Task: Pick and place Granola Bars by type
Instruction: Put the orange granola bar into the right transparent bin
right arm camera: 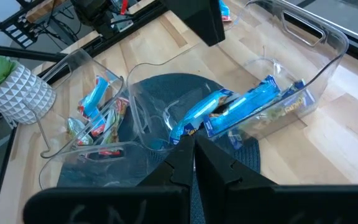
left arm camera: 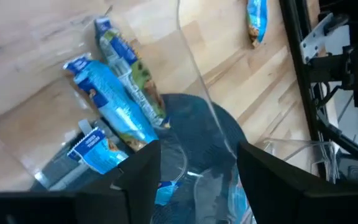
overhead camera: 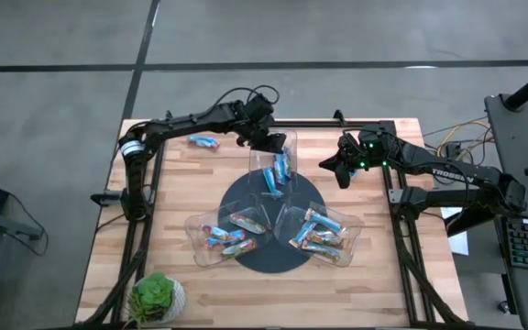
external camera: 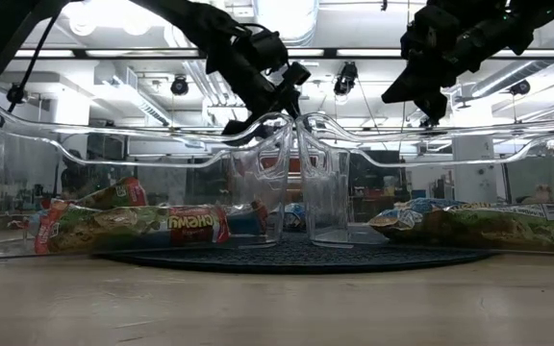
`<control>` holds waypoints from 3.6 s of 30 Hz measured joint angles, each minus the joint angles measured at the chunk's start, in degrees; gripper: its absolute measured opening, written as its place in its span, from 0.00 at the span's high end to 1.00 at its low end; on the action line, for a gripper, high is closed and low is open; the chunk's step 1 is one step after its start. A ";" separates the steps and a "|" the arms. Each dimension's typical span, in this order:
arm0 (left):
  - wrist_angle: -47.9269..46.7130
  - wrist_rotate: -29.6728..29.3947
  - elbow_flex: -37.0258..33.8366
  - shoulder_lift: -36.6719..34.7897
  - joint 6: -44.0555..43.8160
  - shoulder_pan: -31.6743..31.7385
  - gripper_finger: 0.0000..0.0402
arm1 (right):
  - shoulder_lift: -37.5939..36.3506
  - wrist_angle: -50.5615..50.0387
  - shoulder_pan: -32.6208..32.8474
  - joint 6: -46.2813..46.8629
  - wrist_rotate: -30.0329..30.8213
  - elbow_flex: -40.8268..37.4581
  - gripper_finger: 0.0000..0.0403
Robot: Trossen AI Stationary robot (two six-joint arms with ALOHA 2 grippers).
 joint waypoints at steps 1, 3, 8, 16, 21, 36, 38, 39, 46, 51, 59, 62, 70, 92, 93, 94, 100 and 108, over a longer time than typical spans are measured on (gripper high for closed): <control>0.11 0.00 0.26 0.00 0.22 0.01 0.52 | 0.01 0.00 -0.01 -0.01 -0.01 0.00 0.98; 0.15 0.00 0.77 0.00 0.54 0.01 0.52 | 0.01 0.00 -0.01 0.00 -0.01 0.00 0.98; 0.12 0.00 2.35 0.00 4.21 -0.07 0.58 | 0.00 0.00 0.01 0.00 -0.01 0.00 0.98; -0.28 0.37 3.01 -0.03 7.63 -0.12 0.88 | 0.01 -0.01 0.01 1.15 -0.01 0.00 0.98; -1.39 0.78 2.99 -0.24 11.45 -0.27 0.99 | 0.02 -0.02 -0.01 1.51 -0.01 0.00 0.98; -8.07 -5.50 2.77 -6.76 22.06 1.43 1.00 | 0.02 0.07 0.00 2.62 0.08 0.00 0.98; -8.24 -5.59 2.70 -6.85 22.28 1.83 1.00 | 0.02 0.07 -0.01 2.99 0.10 0.00 0.98; -8.28 -5.57 2.70 -6.89 22.74 2.01 1.00 | 0.02 0.07 0.01 3.34 0.12 0.00 0.98; -11.08 -10.00 2.46 -7.14 24.38 3.32 1.00 | 0.02 0.07 0.00 4.33 0.20 0.00 0.98; -10.45 -12.79 -0.62 -8.93 24.03 4.87 1.00 | 0.02 0.04 0.01 4.55 0.20 0.00 0.98; -4.58 -12.35 -13.42 -13.93 24.38 8.58 1.00 | 0.02 -0.02 0.00 4.52 0.20 0.00 0.98; -0.11 -9.89 -19.52 -17.02 25.60 10.08 1.00 | 0.02 -0.02 0.01 4.52 0.20 0.00 0.98; 0.23 -9.97 -25.38 -24.20 33.14 12.58 1.00 | 0.02 -0.02 0.01 4.33 0.35 0.00 0.98; 0.46 -8.49 -21.21 -29.83 26.94 18.53 0.96 | 0.02 0.00 -0.01 4.36 3.09 0.00 0.98; 0.48 -8.17 -21.25 -29.83 26.82 18.53 0.94 | 0.02 0.00 -0.01 4.37 3.08 0.00 0.98; 0.42 -8.05 -21.31 -29.83 26.82 18.50 0.92 | 0.02 0.00 0.01 4.37 3.07 0.00 0.98; -1.28 -8.12 -21.43 -29.83 29.41 18.48 0.88 | 0.02 0.00 0.01 4.55 3.05 0.00 0.98; -1.22 -8.11 -21.47 -29.83 31.58 18.44 1.00 | 0.02 0.00 0.01 4.94 3.02 0.00 0.98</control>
